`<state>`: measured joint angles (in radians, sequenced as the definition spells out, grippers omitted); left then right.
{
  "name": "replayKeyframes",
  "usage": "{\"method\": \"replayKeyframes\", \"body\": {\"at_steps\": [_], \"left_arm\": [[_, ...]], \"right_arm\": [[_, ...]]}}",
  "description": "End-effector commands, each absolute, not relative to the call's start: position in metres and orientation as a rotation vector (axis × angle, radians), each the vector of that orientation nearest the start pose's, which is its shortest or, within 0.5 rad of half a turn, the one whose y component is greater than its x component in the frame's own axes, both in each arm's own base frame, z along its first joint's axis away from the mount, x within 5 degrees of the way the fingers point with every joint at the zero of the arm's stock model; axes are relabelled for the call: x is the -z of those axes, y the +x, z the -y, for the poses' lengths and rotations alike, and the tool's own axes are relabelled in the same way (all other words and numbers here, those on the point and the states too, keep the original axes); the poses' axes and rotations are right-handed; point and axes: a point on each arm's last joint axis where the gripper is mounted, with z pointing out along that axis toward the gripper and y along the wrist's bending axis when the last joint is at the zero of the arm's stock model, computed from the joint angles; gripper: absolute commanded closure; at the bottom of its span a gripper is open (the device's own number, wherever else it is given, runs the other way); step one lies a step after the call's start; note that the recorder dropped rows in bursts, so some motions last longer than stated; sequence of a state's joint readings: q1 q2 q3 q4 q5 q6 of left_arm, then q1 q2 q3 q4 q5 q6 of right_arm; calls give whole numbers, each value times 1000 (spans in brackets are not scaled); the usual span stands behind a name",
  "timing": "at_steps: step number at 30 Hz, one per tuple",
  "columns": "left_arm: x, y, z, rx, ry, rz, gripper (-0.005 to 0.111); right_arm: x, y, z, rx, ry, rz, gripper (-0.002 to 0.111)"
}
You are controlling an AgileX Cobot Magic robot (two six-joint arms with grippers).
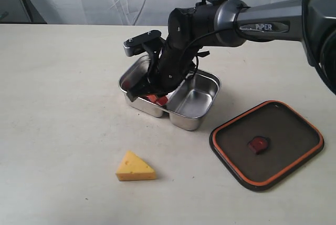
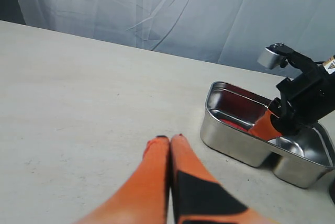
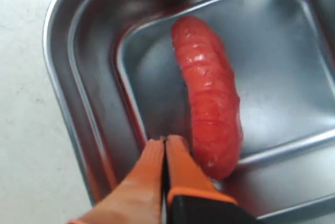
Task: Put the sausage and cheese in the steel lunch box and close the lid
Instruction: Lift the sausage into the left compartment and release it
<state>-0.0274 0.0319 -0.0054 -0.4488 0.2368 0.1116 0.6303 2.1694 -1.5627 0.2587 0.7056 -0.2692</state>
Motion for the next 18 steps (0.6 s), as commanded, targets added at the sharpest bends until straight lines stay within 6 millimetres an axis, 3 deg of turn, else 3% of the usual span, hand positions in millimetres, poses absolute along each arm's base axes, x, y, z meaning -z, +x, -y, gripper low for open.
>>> {"method": "replayKeyframes", "body": {"at_steps": [1,9,18], "left_arm": [[-192,57,11,353,-176,-1732,107],[-192,57,11,353,-176,-1732,107],[-192,57,11,353,-176,-1732,107]], "right_arm": [[-149,346,-280,-432,-1185,-2632,109],[-150,327,-279,-578,-1504,-2627,109],[-152,318,-274,-607,-1668,-2618,109]]}}
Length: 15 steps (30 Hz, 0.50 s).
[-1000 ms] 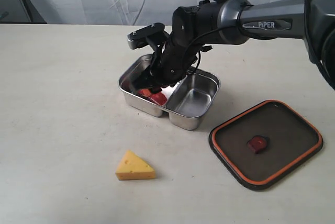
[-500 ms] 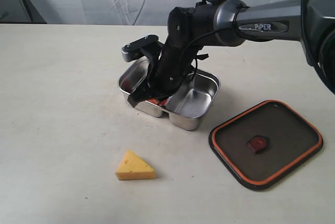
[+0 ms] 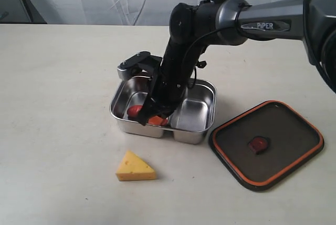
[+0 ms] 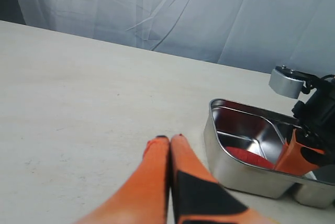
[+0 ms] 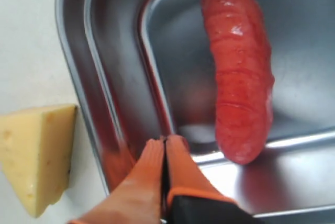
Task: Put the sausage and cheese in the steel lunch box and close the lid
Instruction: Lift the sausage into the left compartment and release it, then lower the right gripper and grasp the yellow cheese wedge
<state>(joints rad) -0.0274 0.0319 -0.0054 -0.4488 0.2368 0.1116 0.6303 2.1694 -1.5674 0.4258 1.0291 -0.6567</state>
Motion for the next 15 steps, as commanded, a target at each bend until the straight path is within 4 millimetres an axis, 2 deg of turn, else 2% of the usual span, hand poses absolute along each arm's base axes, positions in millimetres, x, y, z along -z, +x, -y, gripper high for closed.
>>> {"method": "replayKeyframes", "body": {"at_steps": [1,4,7,11,15], "left_arm": [[-192,57,11,353,-176,-1732,107],[-192,57,11,353,-176,-1732,107],[-192,57,11,353,-176,-1732,107],[-192,57,11,353,-176,-1732,107],[-192,57,11,353,-176,-1732,107]], "right_arm": [[-152,318,-274,-602,-1676,-2620,109],[-154,319,-274,-600,-1666,-2613,109],[-163,325,-276,-569,-1540,-2591,109],[-188,337,-278,-499,-1322,-2502,109],[-214,330,-276,-526,-1309,-2464,109]]}}
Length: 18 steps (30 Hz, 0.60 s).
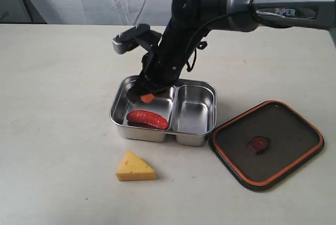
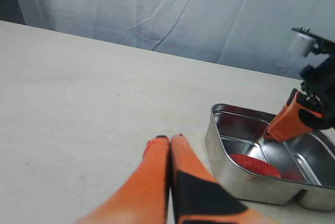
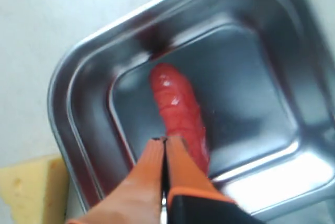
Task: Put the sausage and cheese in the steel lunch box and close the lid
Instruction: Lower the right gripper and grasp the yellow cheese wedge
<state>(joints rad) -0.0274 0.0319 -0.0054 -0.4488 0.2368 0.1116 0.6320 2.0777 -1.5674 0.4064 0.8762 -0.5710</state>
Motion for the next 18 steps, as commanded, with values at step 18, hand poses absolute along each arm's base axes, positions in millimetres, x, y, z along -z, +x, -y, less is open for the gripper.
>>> {"method": "replayKeyframes", "body": {"at_steps": [18], "left_arm": [[-192,57,11,353,-176,-1732,107]], "right_arm": [[-226,225,-324,-294,-1743,-2545,109]]}}
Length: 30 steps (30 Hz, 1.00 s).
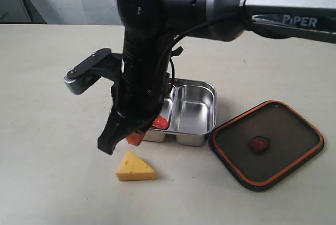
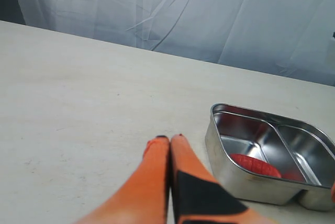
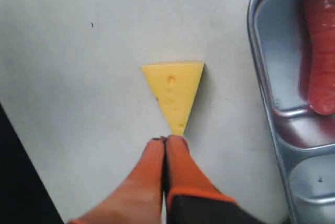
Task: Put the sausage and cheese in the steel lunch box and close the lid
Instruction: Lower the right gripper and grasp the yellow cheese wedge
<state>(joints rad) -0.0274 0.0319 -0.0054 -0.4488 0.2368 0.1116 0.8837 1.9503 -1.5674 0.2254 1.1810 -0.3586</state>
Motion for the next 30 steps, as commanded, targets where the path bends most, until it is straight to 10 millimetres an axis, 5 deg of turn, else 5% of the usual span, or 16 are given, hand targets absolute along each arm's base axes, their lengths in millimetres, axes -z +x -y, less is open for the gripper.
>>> {"method": "replayKeyframes", "body": {"at_steps": [1,7,14,28,30], "left_arm": [[-192,57,11,353,-176,-1732,107],[-192,57,11,353,-176,-1732,107],[-192,57,11,353,-176,-1732,107],[-192,57,11,353,-176,-1732,107],[-192,57,11,353,-176,-1732,107]], "right_arm": [[-223,222,-324,-296,-1749,-2549,109],[-193,215,-317,-277,-1739,-2569,98],[-171,215,-314,-288,-1663,-2515,29],[-128,222,-322,-277,-1627,-2525,33],[-125,222,-322,-284,-1620,-2534,41]]}}
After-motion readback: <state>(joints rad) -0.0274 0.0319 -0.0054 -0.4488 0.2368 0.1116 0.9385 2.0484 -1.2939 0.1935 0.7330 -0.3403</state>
